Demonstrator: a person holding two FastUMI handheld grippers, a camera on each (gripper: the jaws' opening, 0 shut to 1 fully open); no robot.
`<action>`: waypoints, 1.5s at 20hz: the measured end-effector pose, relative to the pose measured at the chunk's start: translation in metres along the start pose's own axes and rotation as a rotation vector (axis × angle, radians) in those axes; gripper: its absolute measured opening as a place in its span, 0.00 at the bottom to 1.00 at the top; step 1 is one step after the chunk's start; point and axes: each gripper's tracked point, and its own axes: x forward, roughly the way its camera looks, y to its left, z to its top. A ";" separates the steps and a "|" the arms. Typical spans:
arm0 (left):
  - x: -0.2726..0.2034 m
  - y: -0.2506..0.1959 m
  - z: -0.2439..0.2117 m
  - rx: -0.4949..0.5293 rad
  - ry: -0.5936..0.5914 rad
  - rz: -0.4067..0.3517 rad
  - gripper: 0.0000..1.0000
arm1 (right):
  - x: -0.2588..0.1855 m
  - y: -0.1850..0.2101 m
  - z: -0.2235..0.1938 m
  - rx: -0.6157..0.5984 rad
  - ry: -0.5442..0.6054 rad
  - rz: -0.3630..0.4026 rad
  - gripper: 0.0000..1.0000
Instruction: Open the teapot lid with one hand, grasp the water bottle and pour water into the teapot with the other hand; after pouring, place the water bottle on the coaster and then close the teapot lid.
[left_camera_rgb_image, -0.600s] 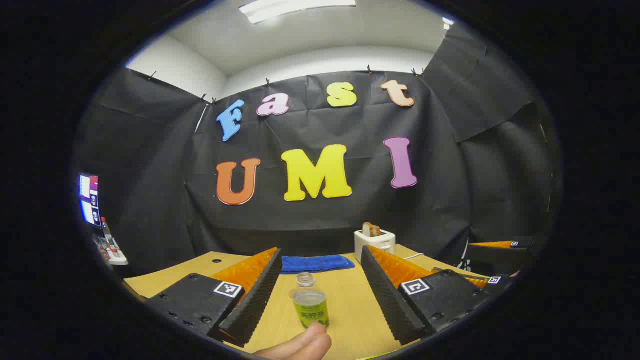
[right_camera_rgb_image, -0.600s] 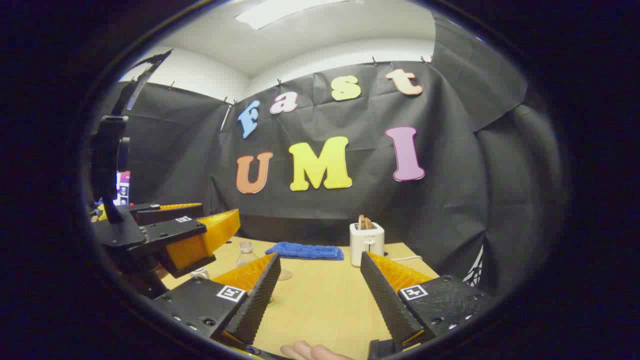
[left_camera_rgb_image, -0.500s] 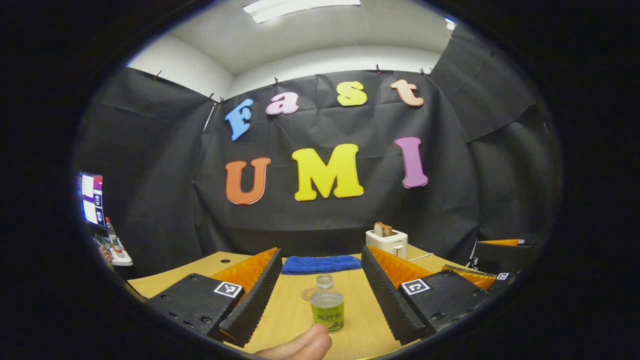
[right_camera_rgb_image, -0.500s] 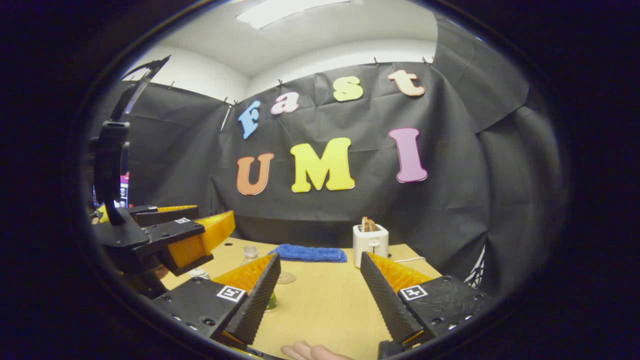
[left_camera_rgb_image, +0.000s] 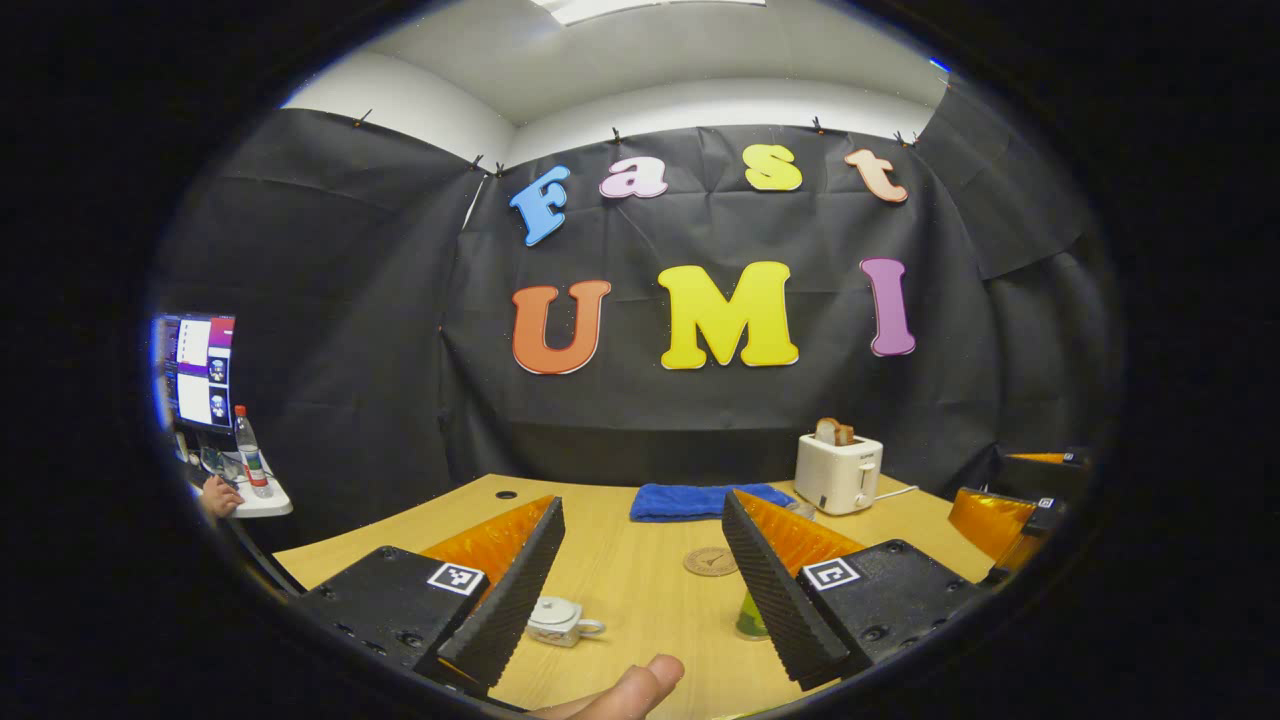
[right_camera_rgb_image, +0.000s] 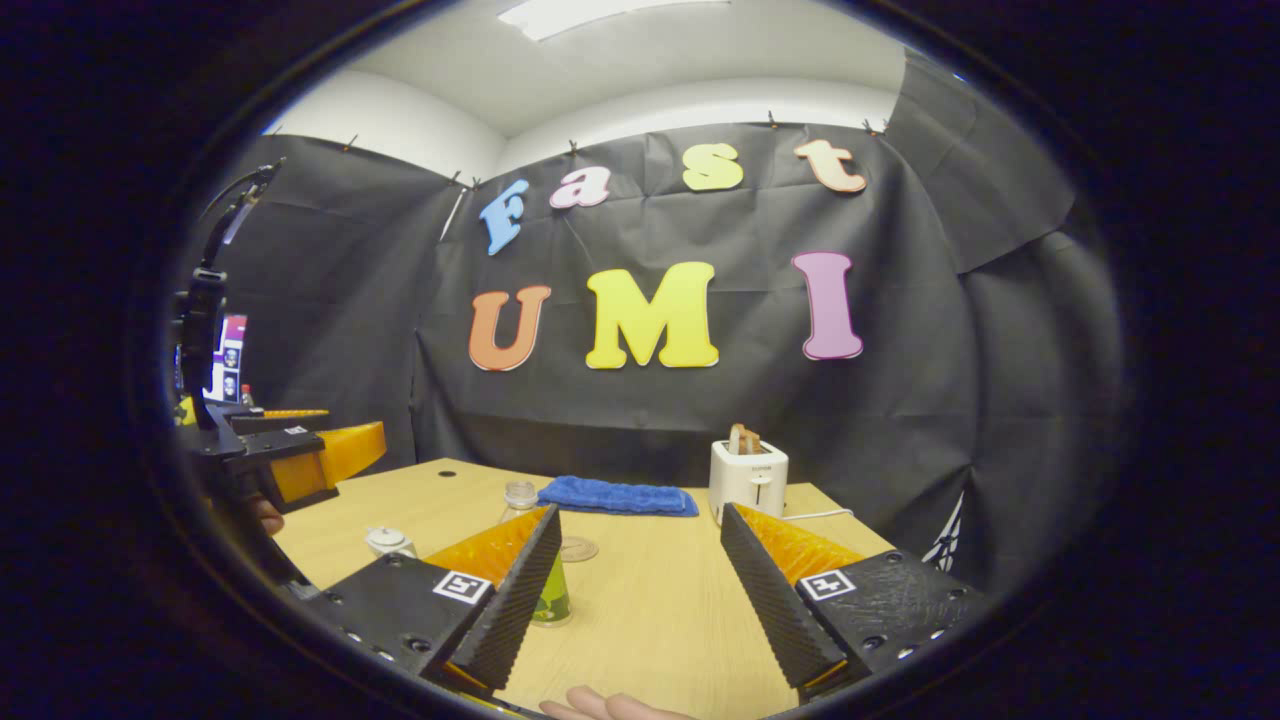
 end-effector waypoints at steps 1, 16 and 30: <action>0.001 0.011 -0.007 0.017 0.016 0.014 0.99 | 0.001 0.000 -0.003 -0.002 0.001 -0.001 0.95; 0.032 0.056 -0.087 -0.008 0.168 -0.011 1.00 | 0.032 0.028 -0.056 0.008 0.110 0.041 0.96; 0.074 0.059 -0.147 0.038 0.113 -0.138 0.68 | 0.057 0.061 -0.089 -0.014 0.104 0.043 0.96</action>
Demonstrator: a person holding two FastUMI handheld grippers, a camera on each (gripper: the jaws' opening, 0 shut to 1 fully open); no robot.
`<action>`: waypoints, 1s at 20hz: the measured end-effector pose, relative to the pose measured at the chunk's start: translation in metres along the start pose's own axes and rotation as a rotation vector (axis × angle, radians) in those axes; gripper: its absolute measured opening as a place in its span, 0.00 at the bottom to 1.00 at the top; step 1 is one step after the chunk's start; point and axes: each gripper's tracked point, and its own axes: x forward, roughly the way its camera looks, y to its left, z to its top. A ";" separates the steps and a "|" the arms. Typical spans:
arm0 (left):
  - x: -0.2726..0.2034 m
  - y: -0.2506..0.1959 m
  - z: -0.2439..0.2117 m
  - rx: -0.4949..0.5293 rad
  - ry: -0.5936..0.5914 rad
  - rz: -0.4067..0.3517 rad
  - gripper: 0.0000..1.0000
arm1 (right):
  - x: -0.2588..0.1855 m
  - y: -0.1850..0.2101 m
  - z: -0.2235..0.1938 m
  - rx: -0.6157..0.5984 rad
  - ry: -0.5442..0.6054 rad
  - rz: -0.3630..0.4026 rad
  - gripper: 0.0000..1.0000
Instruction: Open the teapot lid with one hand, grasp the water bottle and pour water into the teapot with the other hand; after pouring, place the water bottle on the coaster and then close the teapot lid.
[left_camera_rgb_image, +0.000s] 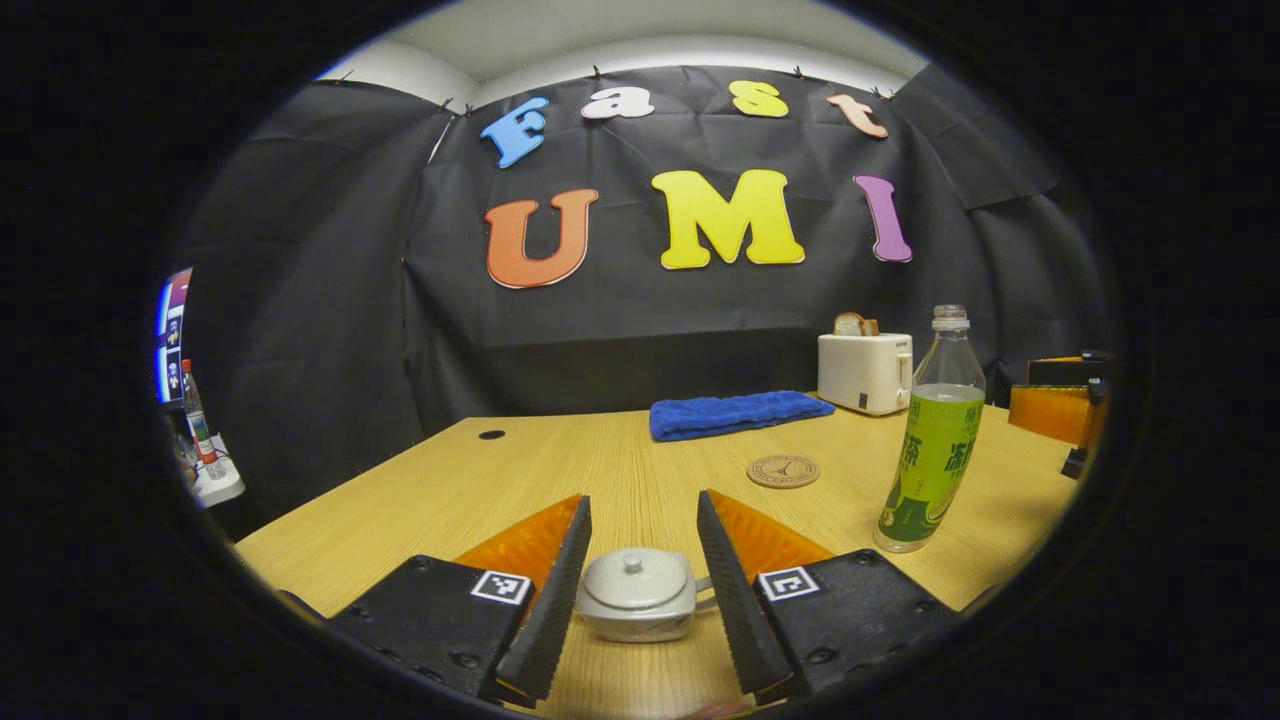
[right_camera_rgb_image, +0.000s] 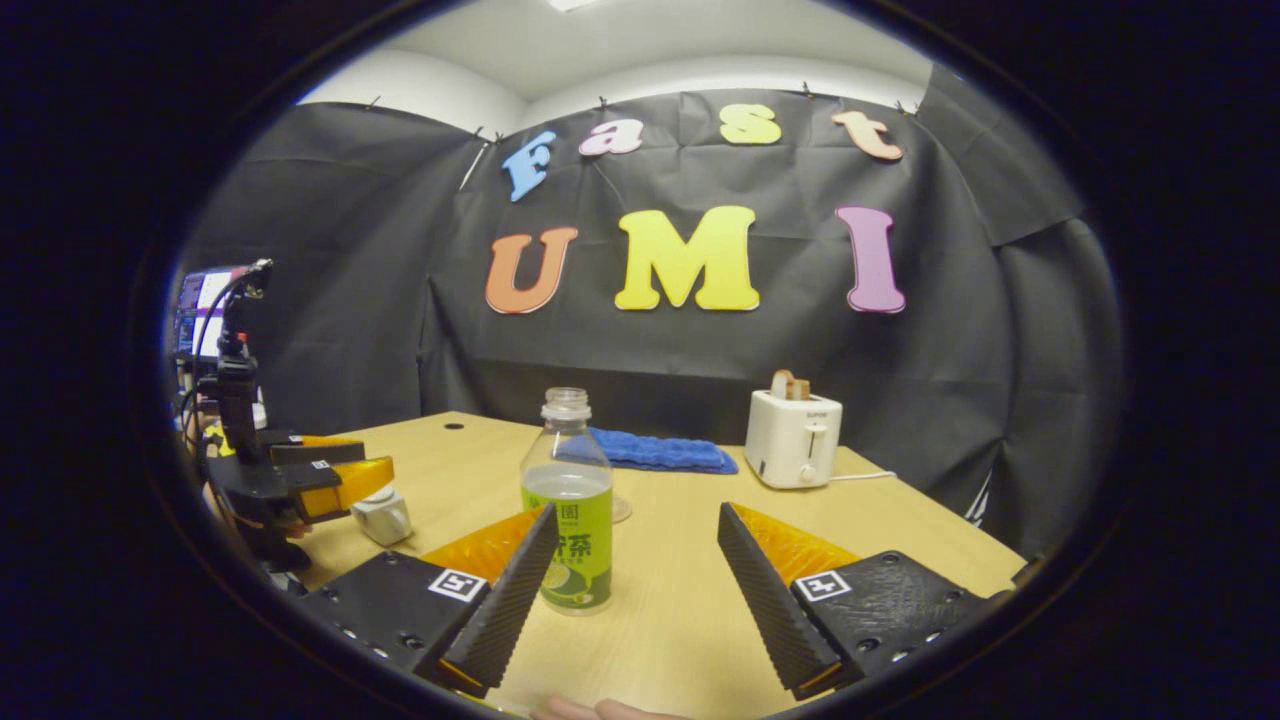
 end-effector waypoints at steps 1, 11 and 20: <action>0.002 0.002 -0.004 -0.005 0.006 0.001 0.64 | 0.004 0.004 -0.003 0.006 0.004 0.014 0.96; 0.012 0.001 -0.024 -0.025 0.063 -0.011 0.22 | 0.019 0.010 -0.014 -0.027 0.032 0.040 0.96; 0.010 0.004 -0.020 -0.039 0.064 -0.016 0.05 | 0.014 0.019 -0.028 0.006 0.086 0.058 0.95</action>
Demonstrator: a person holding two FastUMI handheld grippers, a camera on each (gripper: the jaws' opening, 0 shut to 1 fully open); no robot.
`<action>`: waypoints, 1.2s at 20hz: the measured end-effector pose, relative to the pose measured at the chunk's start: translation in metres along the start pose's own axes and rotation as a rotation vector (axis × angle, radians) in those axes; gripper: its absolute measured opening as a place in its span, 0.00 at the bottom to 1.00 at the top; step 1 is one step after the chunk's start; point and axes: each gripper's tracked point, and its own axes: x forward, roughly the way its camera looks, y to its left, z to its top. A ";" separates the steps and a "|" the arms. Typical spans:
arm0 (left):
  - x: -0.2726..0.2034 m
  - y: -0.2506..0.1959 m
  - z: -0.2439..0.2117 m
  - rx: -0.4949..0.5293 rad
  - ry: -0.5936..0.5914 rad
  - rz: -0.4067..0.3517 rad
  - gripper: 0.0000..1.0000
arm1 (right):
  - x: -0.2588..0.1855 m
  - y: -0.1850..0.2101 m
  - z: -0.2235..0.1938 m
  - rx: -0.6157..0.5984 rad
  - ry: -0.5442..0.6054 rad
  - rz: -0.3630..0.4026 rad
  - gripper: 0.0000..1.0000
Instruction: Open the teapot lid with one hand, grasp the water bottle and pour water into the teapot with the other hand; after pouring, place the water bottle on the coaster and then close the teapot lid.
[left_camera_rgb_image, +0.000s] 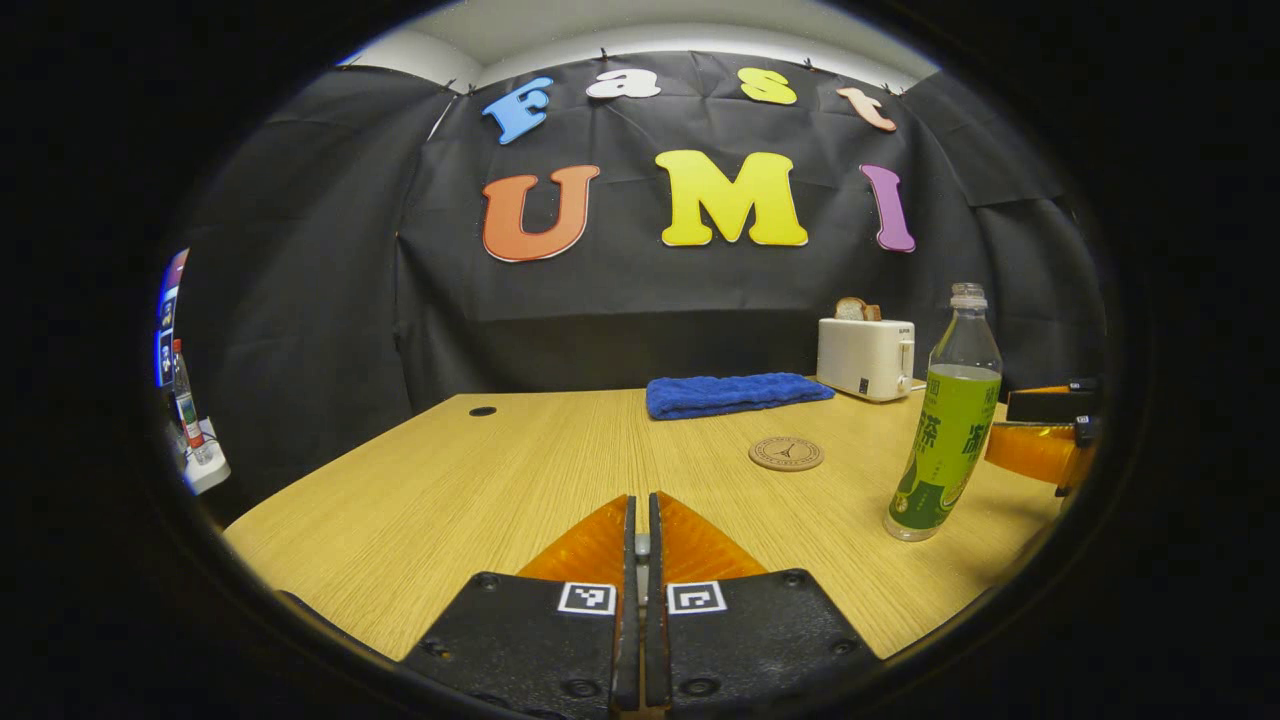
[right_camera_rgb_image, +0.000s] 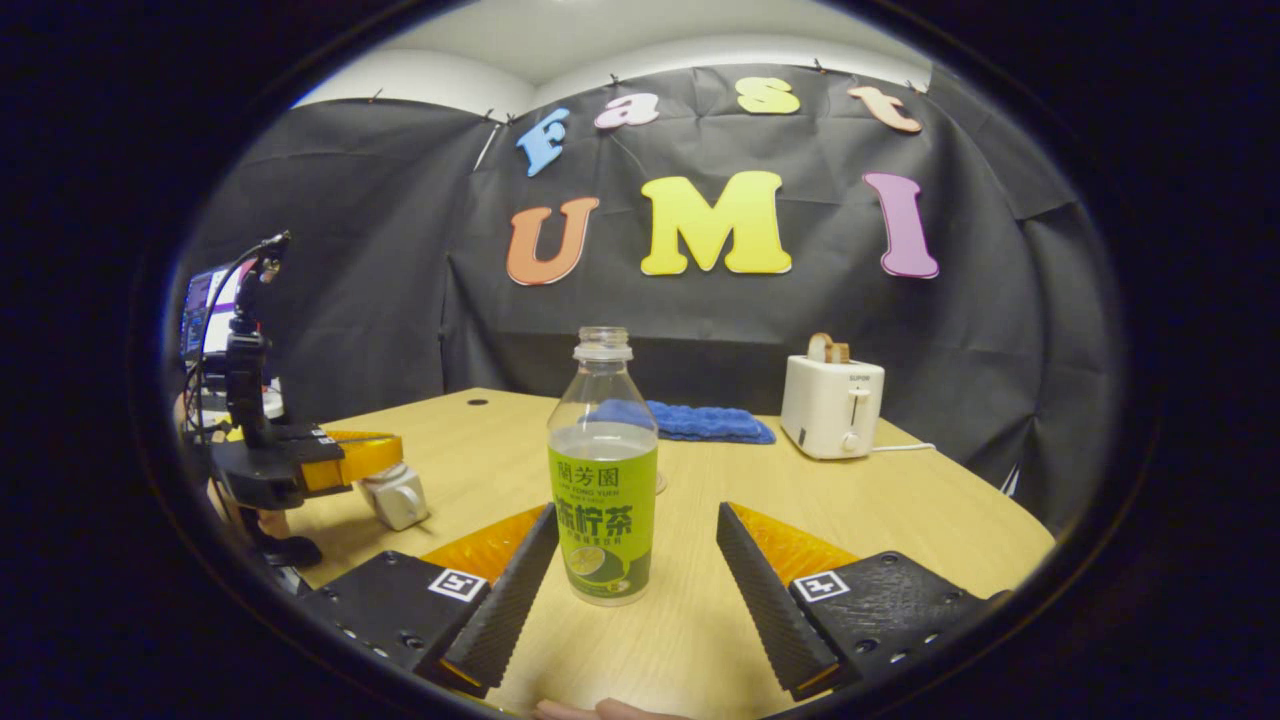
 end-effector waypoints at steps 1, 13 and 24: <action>0.000 0.001 0.003 -0.014 -0.001 0.000 0.05 | -0.002 0.002 -0.002 0.003 0.004 0.003 0.95; -0.011 0.000 0.050 -0.015 -0.083 -0.042 0.05 | 0.000 0.016 -0.003 0.008 -0.009 -0.035 0.95; -0.049 0.017 0.078 -0.019 -0.116 -0.009 0.05 | 0.043 0.025 -0.016 0.073 0.027 -0.034 0.95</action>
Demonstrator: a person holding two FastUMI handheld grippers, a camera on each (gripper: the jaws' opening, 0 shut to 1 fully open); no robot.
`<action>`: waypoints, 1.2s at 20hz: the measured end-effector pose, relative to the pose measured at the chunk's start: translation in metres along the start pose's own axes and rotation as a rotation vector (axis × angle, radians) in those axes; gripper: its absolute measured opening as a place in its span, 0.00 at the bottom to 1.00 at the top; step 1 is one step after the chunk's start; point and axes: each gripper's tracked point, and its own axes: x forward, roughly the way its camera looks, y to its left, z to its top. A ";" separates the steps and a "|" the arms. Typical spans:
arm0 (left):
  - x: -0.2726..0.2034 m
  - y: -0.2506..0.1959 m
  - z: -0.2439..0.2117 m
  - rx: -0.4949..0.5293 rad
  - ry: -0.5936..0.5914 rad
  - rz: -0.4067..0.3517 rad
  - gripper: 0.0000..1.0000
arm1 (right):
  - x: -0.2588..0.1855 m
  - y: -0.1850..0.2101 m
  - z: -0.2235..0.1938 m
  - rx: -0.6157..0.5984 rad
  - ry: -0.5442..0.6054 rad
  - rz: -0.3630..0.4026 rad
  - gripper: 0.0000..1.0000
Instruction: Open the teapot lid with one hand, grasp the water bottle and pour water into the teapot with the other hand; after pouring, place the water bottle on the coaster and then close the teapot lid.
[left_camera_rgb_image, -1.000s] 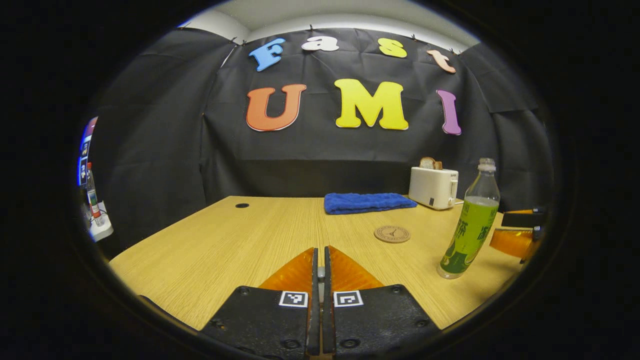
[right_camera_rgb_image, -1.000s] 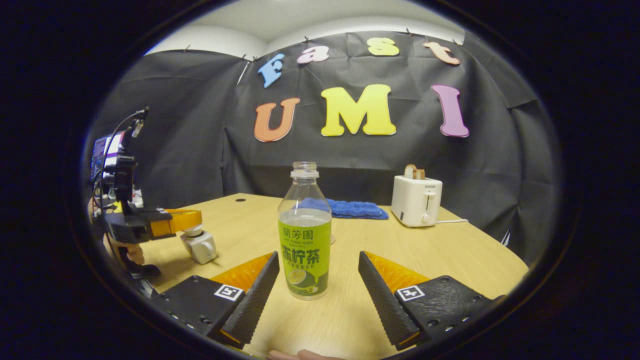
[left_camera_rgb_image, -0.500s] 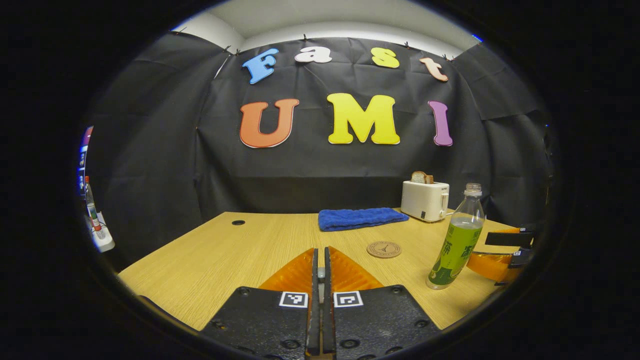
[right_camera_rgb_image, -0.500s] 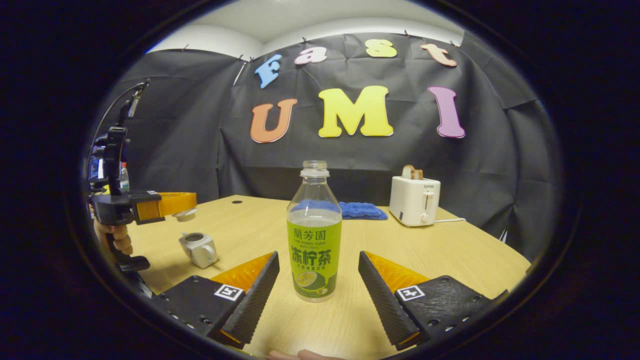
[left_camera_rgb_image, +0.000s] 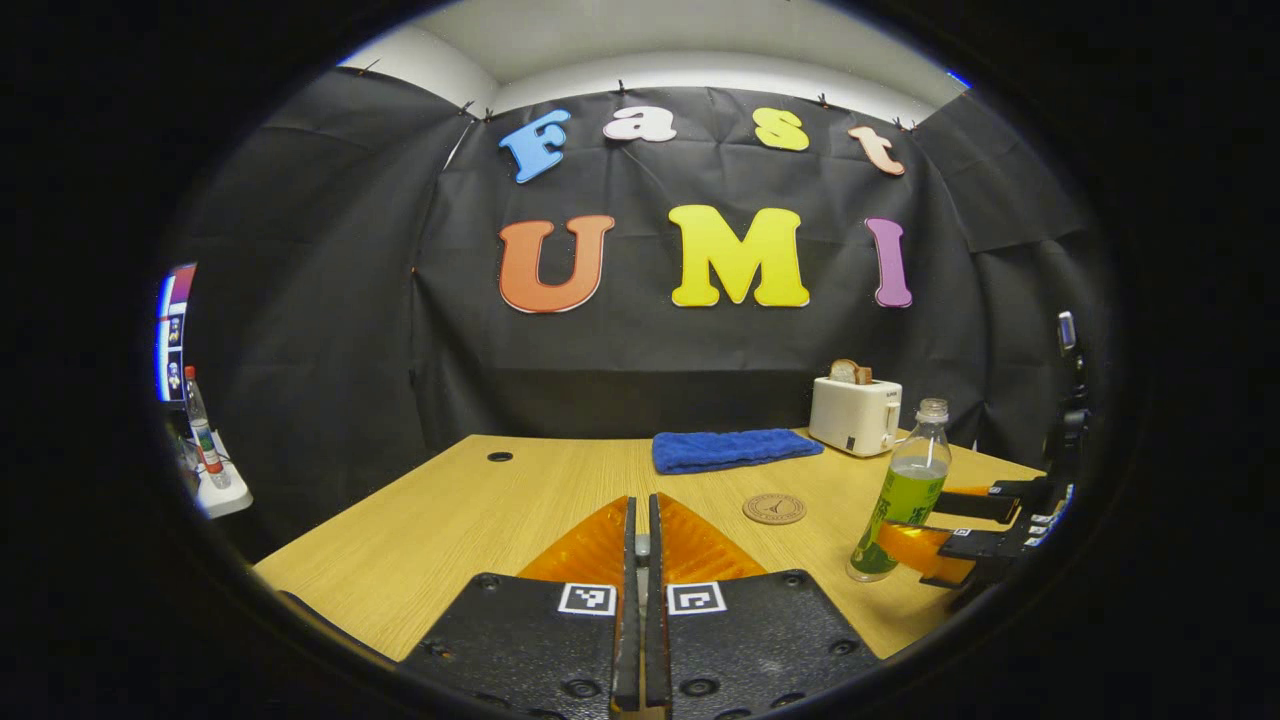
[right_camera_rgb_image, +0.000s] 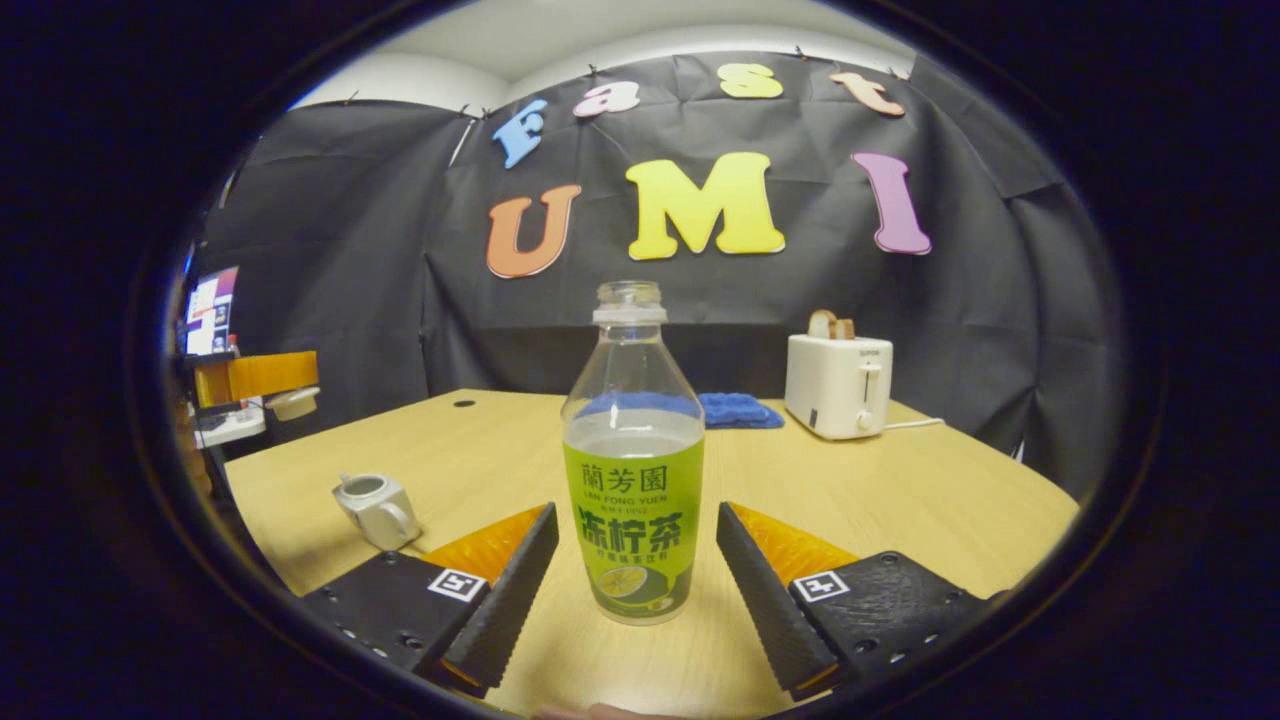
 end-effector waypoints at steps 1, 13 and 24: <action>-0.004 -0.002 0.002 -0.003 -0.003 -0.006 0.05 | 0.003 0.000 0.001 0.009 0.004 0.002 0.95; -0.036 -0.016 0.034 0.003 -0.016 -0.061 0.05 | 0.002 0.002 0.011 0.033 0.040 0.011 0.74; -0.038 -0.025 0.048 -0.047 -0.046 -0.053 0.05 | -0.002 0.010 0.017 -0.373 0.113 -0.031 0.74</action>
